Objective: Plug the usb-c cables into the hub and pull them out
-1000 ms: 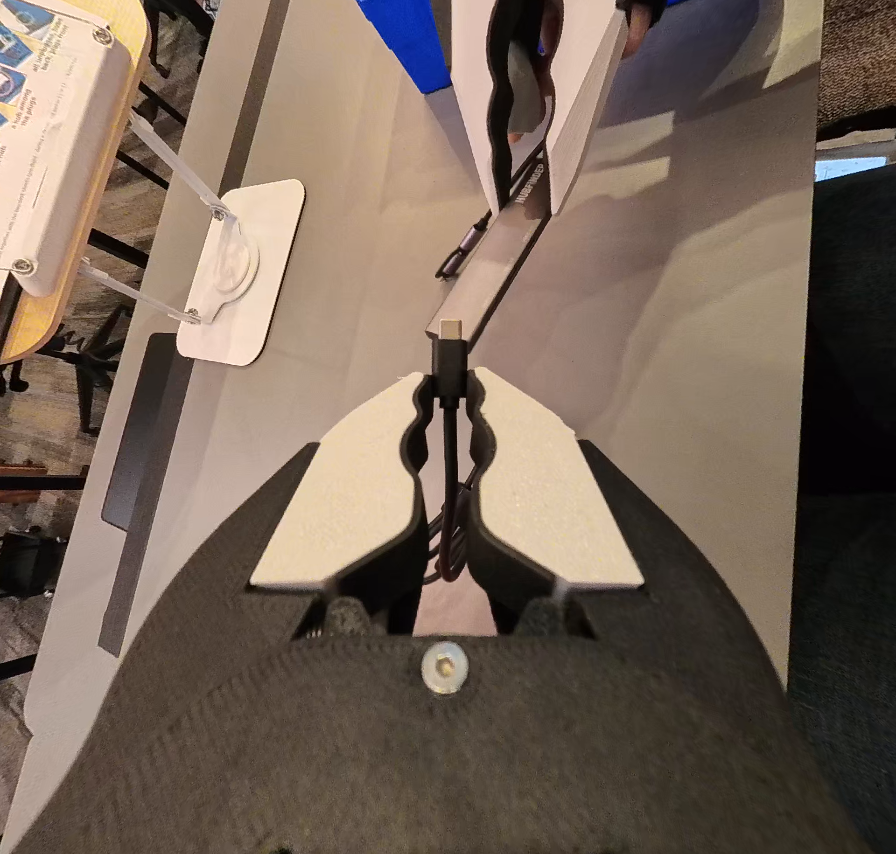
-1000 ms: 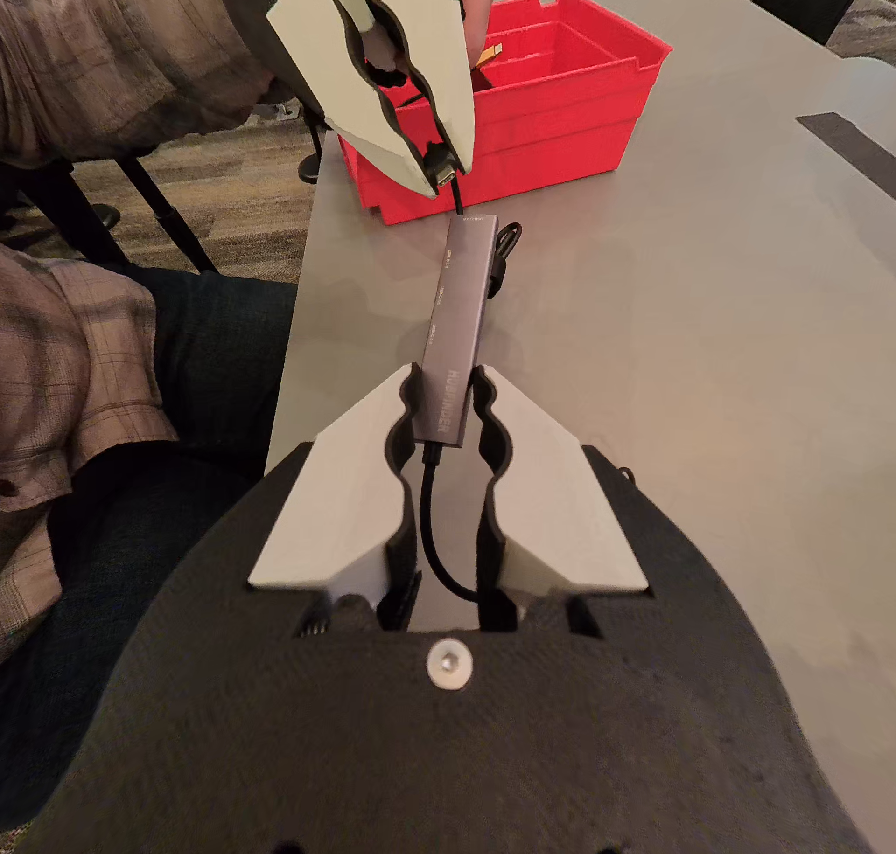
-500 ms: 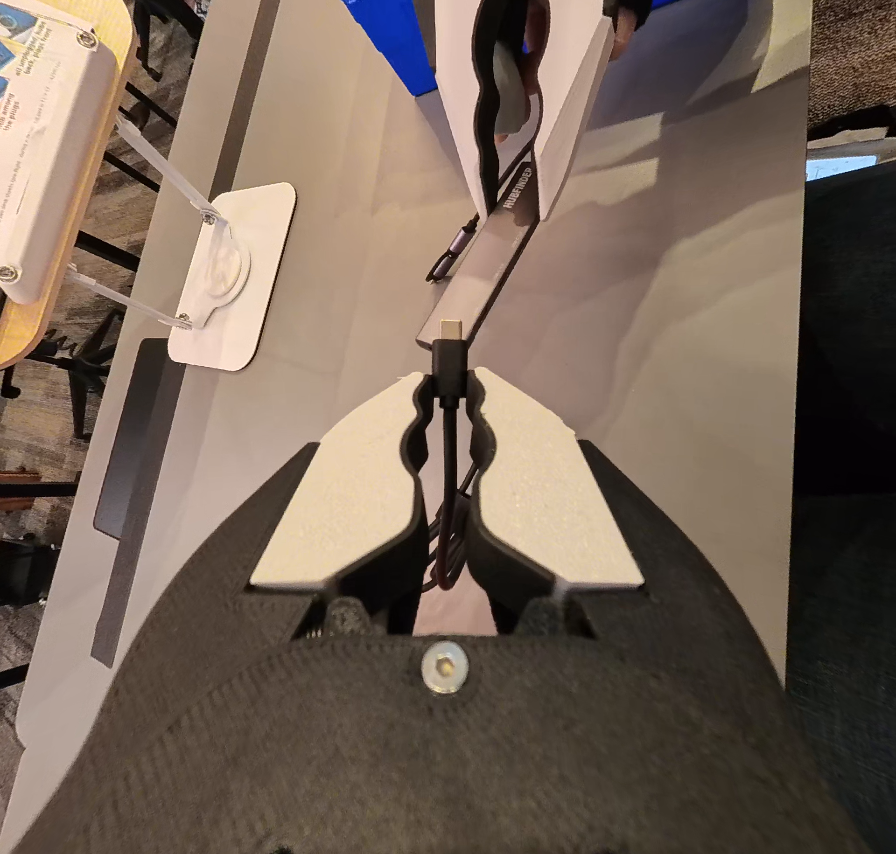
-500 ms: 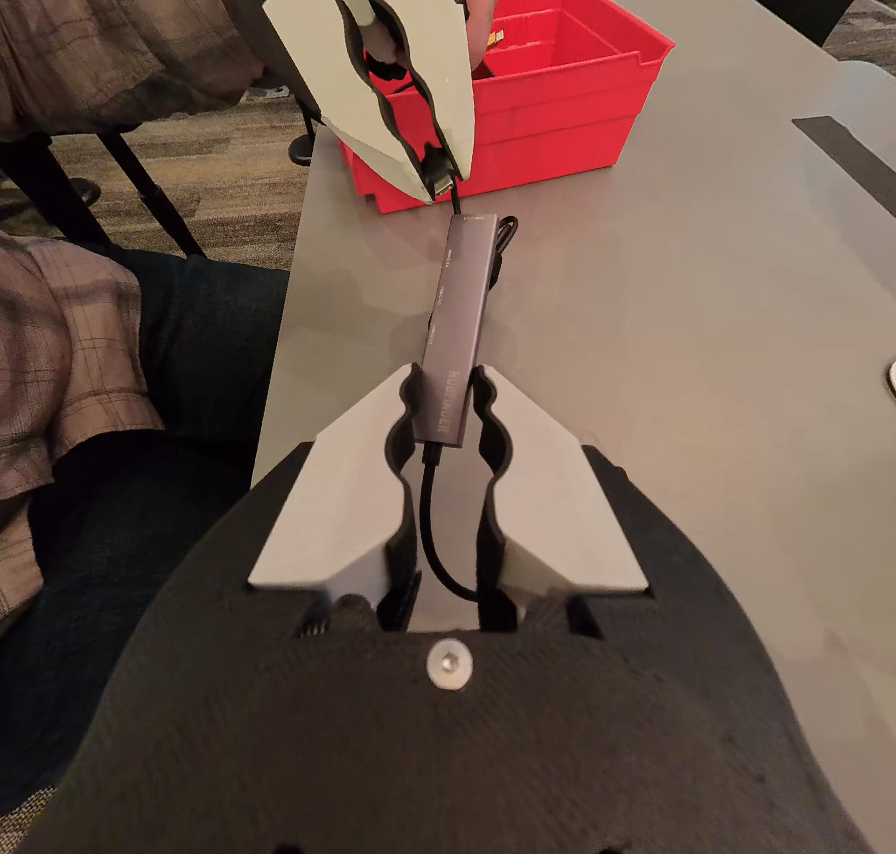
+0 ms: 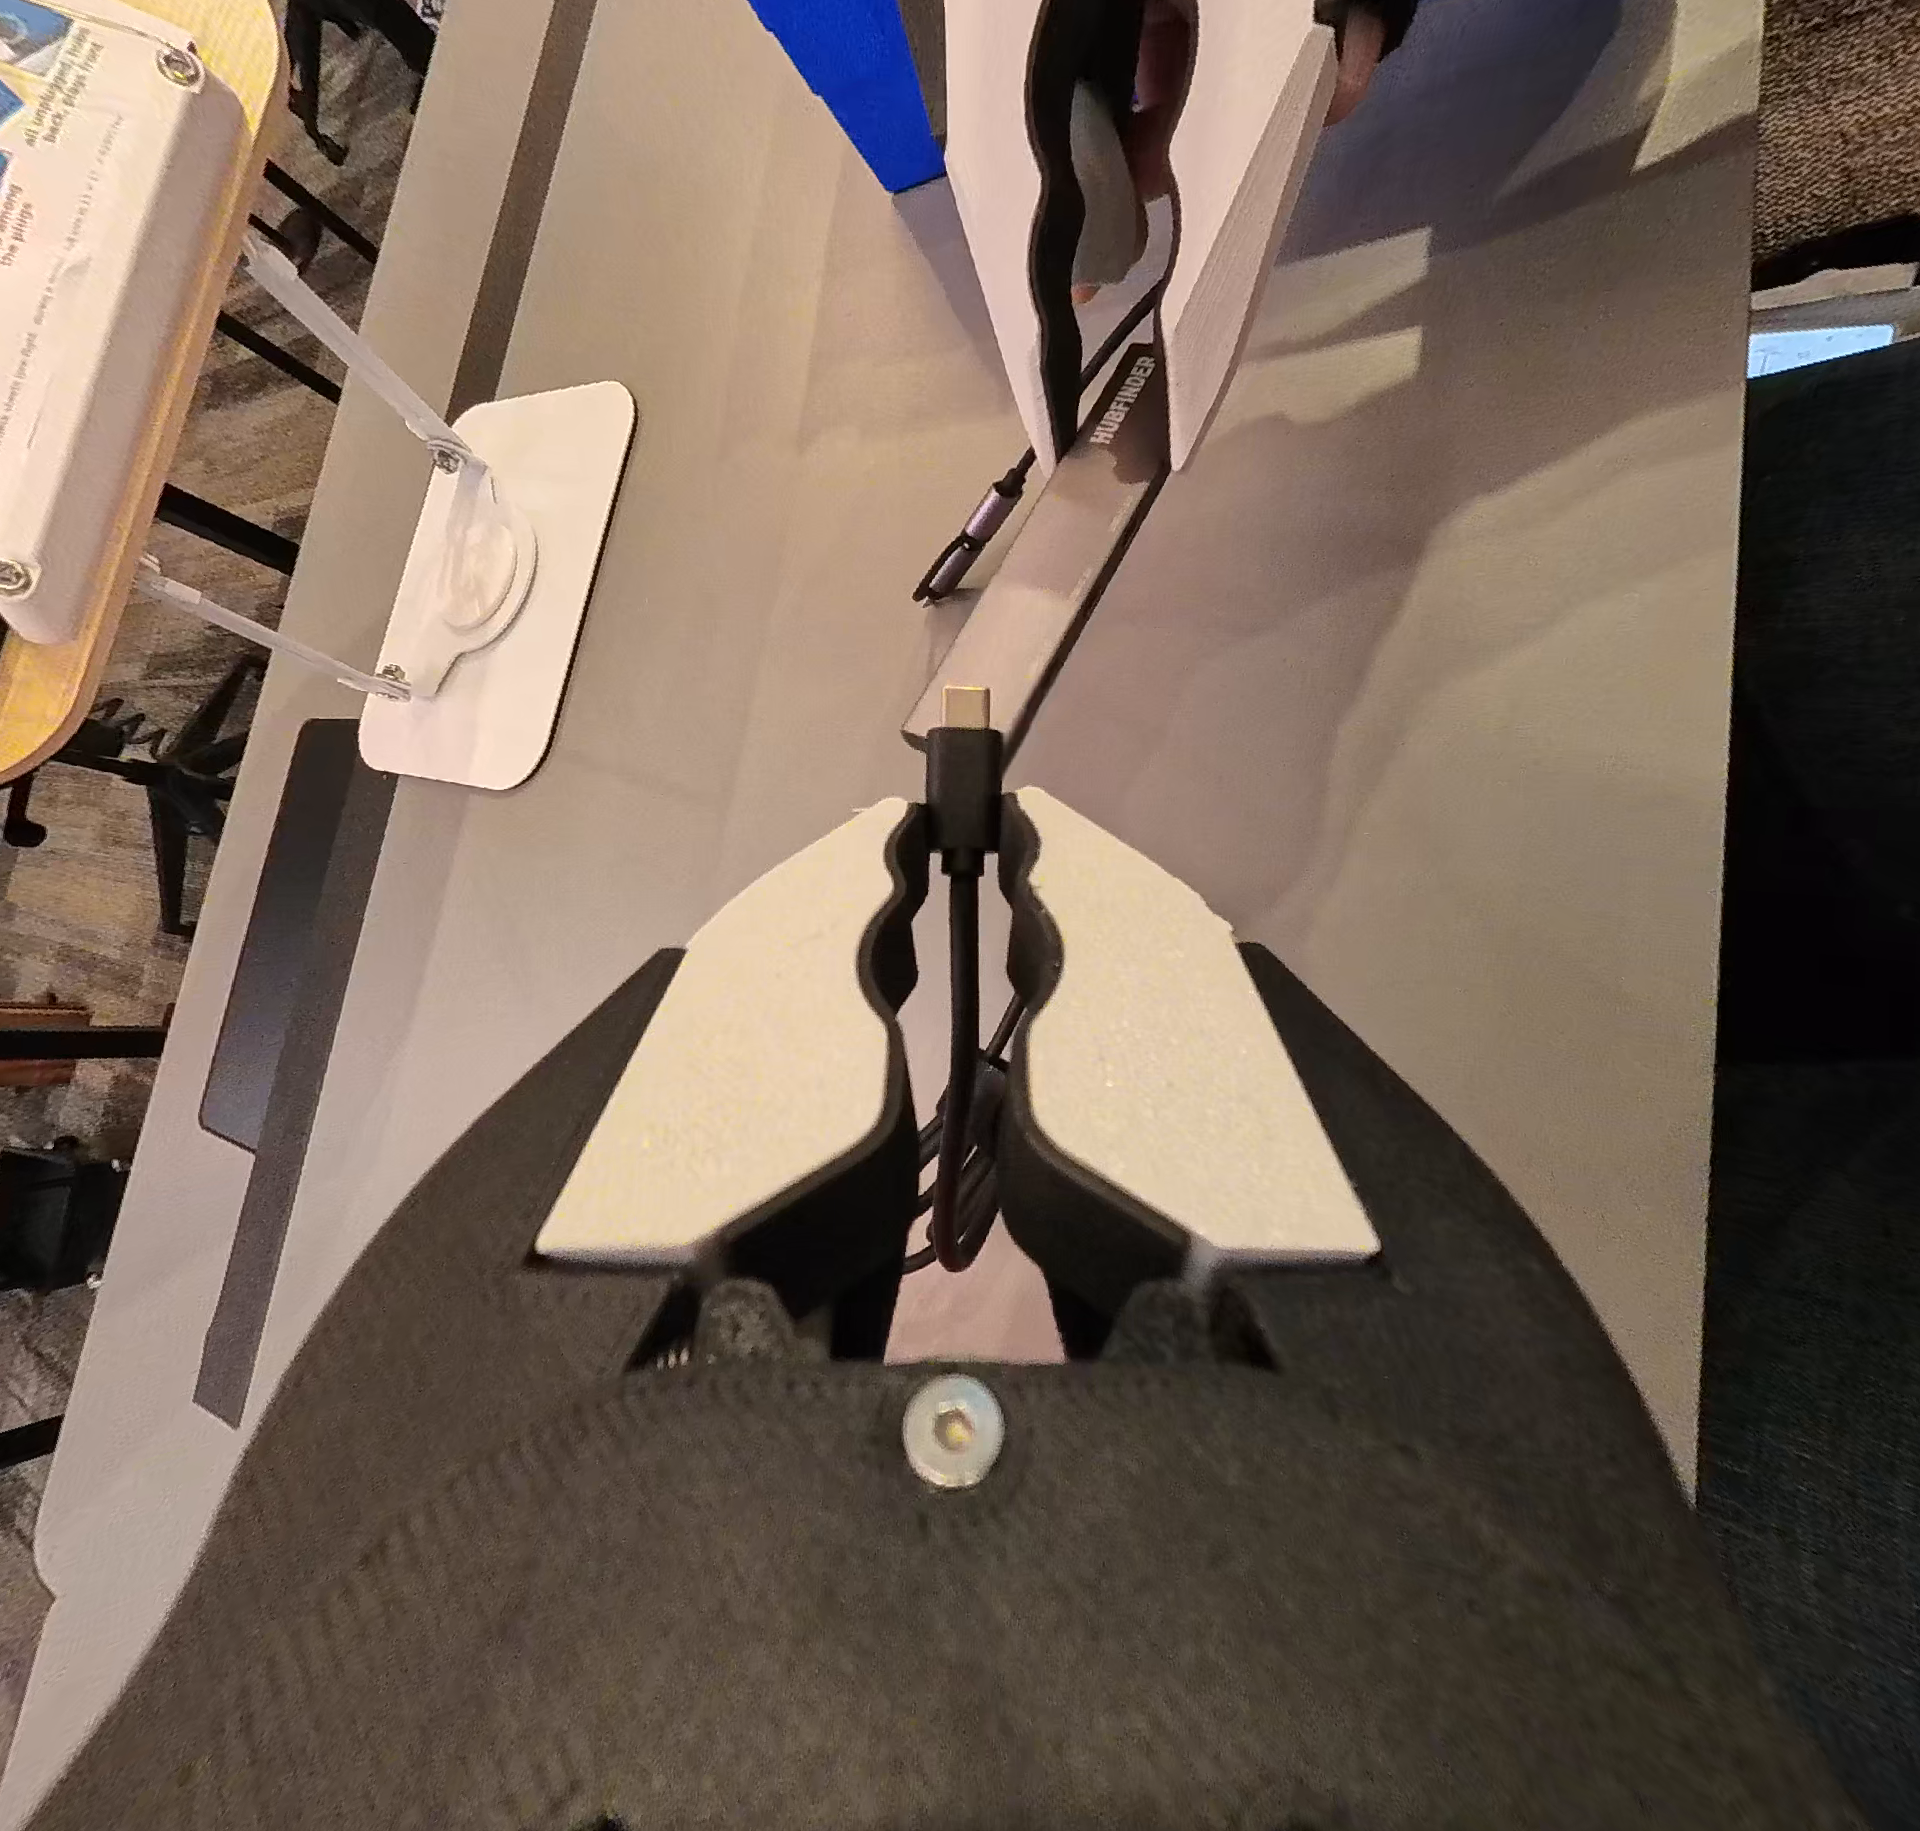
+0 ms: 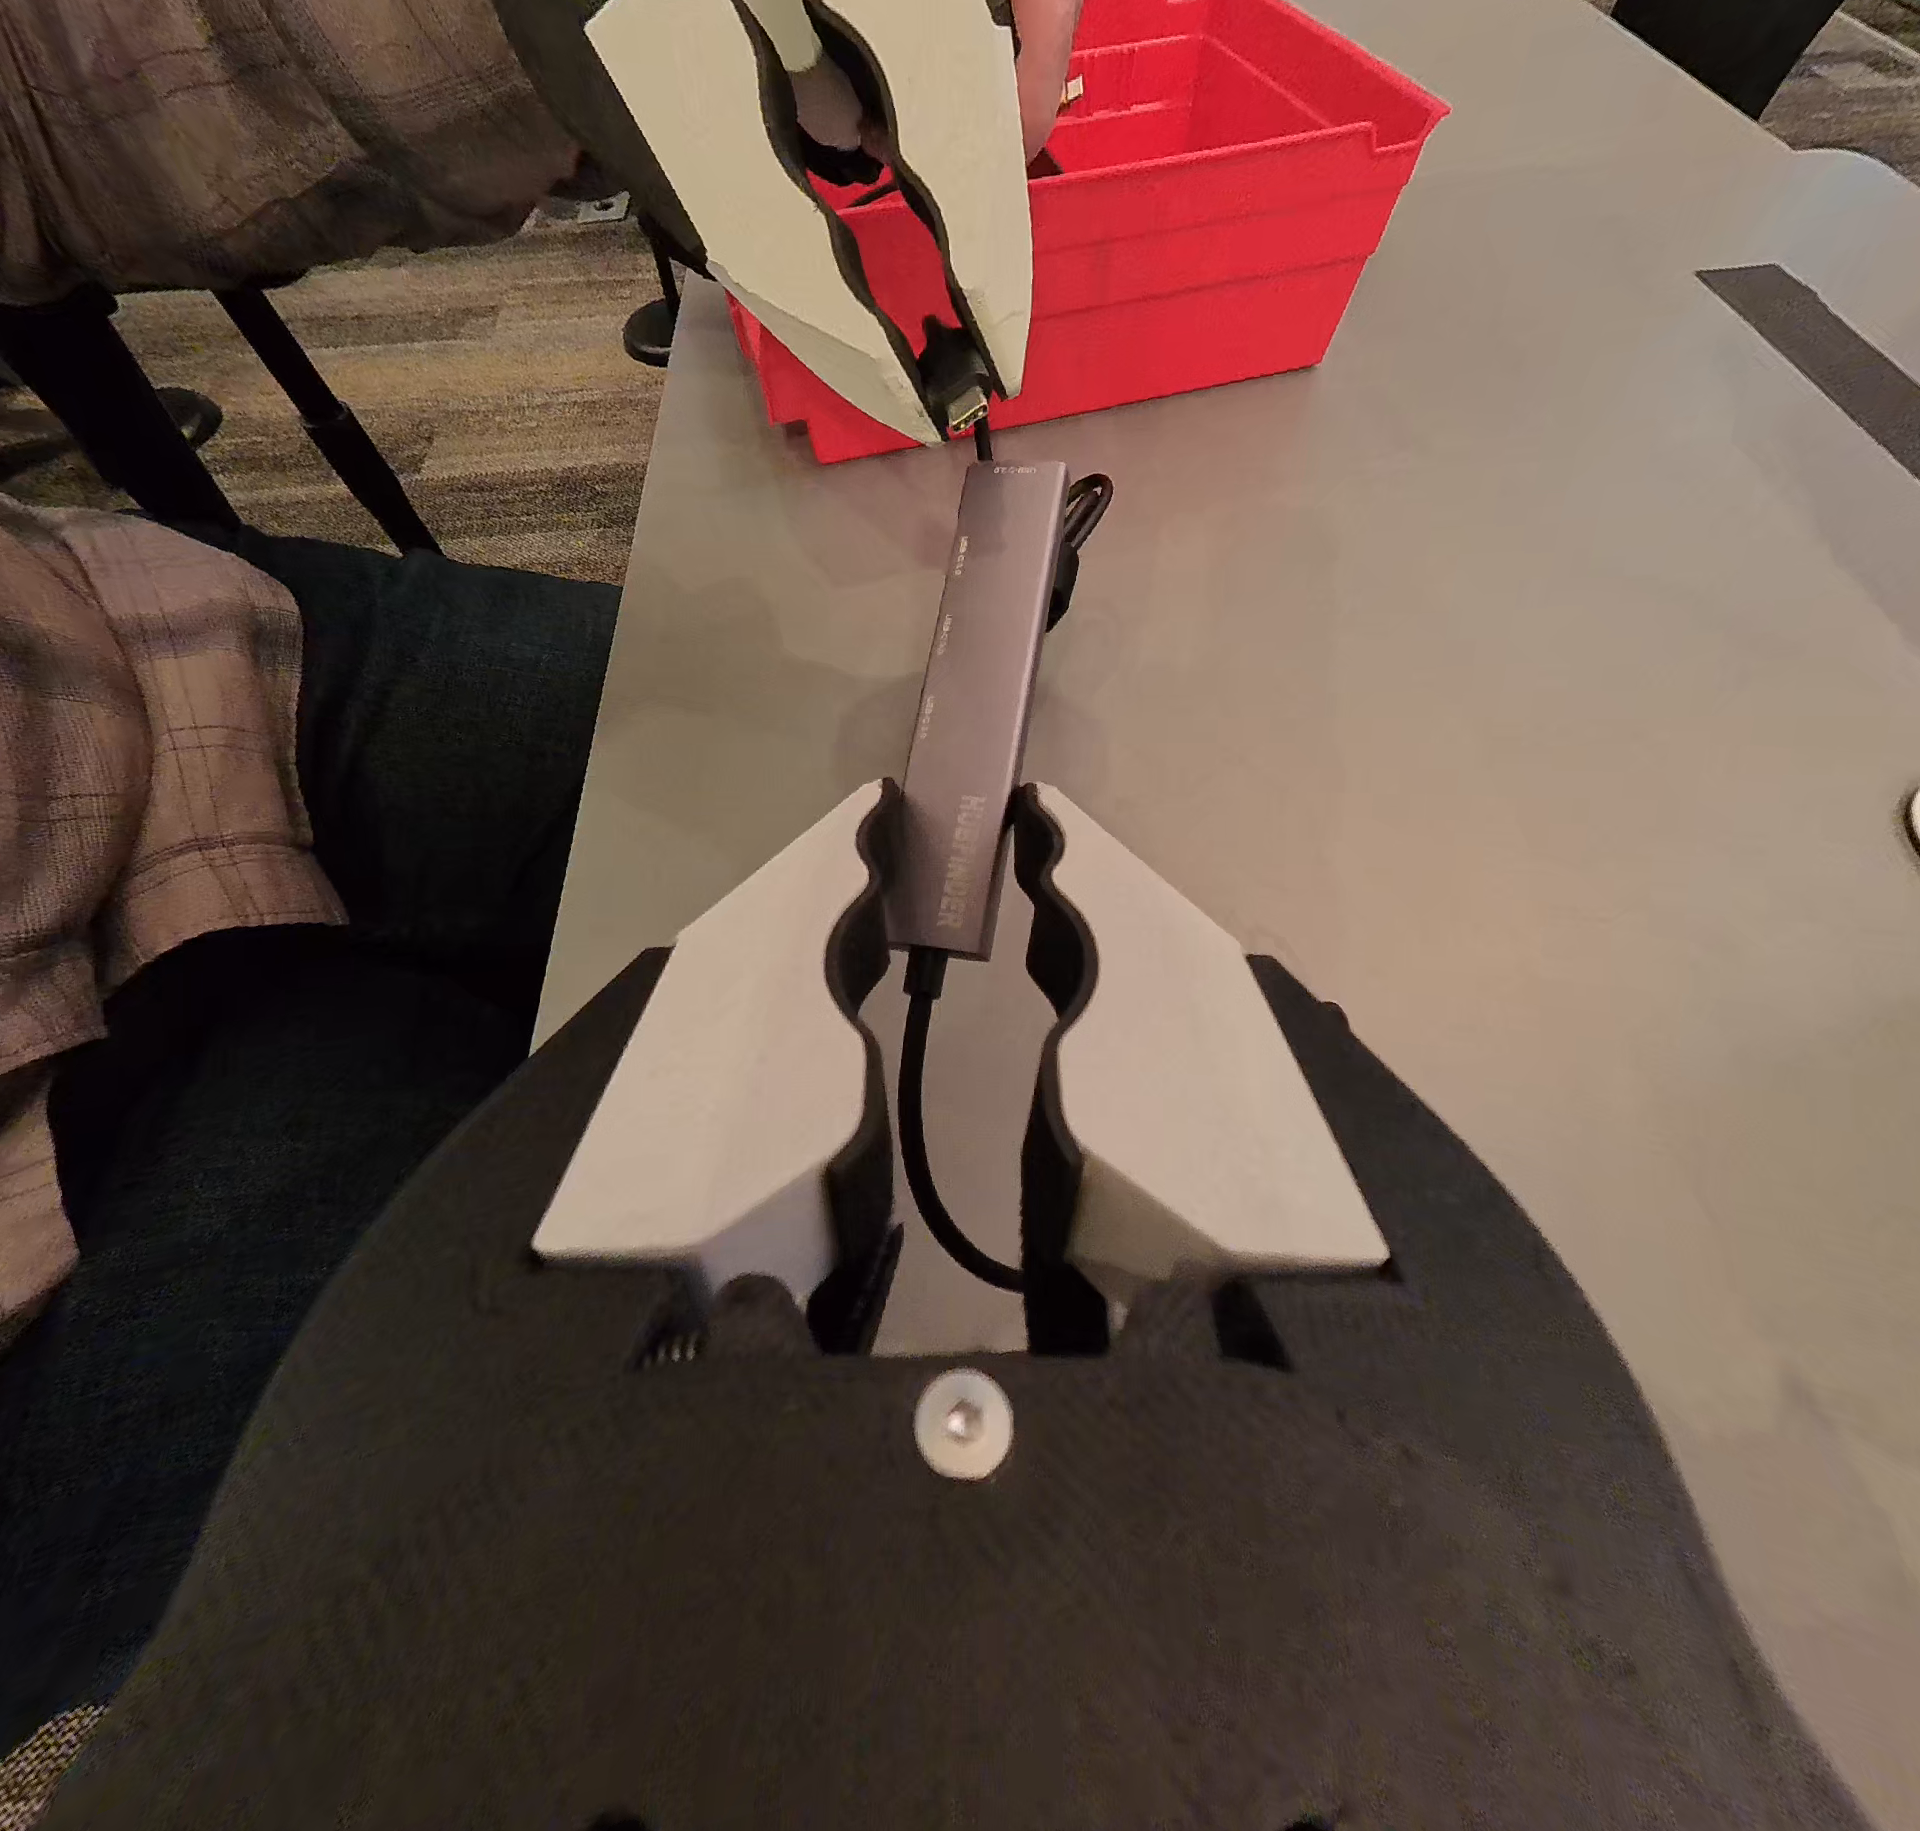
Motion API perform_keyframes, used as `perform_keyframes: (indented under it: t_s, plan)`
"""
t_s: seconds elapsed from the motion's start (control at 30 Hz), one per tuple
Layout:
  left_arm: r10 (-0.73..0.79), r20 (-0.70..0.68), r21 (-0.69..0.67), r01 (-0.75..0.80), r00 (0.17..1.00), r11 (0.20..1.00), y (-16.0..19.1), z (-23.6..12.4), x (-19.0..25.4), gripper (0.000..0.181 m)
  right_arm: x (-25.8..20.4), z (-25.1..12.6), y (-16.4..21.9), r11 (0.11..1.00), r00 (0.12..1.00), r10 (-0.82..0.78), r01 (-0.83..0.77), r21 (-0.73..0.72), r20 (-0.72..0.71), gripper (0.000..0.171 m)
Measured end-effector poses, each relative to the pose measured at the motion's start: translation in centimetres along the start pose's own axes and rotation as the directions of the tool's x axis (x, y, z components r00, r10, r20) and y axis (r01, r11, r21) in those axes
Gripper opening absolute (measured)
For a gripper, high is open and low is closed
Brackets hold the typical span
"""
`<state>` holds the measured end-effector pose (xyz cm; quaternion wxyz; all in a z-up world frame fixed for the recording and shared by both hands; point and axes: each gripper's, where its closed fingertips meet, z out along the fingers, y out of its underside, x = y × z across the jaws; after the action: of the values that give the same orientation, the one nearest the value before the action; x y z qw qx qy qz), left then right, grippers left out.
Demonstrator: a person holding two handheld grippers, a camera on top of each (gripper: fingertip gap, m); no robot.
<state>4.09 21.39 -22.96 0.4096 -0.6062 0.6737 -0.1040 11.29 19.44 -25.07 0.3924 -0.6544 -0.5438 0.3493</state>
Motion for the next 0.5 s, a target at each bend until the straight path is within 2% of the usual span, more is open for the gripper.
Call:
perform_keyframes:
  t_s: [0.5]
  plan:
    - [0.002, 0.011, -0.016, -0.002, 1.0, 1.0, 0.38, -0.02, -0.3, 0.013, -0.29, -0.19, -0.01, 1.0, 1.0, 0.0, 0.0, 0.025, 0.004, 0.019]
